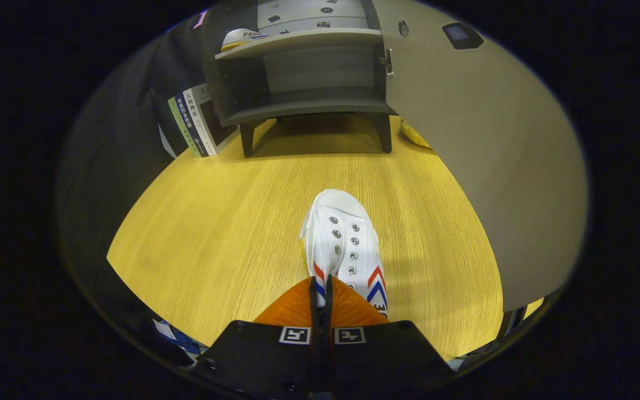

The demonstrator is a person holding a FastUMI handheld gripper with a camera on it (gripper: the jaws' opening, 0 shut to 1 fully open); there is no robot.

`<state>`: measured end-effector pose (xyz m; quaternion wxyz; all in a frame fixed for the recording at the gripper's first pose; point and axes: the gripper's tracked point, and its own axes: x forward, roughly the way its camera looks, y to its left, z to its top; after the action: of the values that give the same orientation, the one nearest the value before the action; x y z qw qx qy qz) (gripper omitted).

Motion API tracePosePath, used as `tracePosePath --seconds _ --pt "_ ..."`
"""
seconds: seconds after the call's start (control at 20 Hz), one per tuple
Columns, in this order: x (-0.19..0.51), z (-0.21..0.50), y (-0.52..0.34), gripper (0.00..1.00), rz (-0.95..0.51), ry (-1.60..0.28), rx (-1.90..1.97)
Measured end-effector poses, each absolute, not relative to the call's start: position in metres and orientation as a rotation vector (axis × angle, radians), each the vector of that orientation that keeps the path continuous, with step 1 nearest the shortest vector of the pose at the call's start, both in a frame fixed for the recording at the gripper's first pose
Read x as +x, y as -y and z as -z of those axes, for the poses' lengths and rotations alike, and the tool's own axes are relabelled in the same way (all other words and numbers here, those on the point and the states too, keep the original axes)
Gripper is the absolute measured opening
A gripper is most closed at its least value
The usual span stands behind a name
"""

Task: Open the shoe cabinet door, grab the shoes and put them into the shoe cabinet, then close the shoe cabinet door.

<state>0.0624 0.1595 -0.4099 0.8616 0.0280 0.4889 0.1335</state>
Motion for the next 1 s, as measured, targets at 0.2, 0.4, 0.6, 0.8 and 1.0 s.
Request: tracePosePath --seconds 0.2,0.4,0.6,0.8,1.0 --pt "0.084 0.378 -0.179 0.02 -0.317 -0.972 0.108" --pt "0.119 0.338 -0.189 0.01 -0.336 -0.890 0.135" --pt "0.151 0.300 -0.196 0.01 -0.349 -0.809 0.150" --pt "0.181 0.269 -0.201 0.01 -0.357 -0.745 0.173" --pt "0.212 0.239 -0.208 0.01 -0.368 -0.673 0.166"
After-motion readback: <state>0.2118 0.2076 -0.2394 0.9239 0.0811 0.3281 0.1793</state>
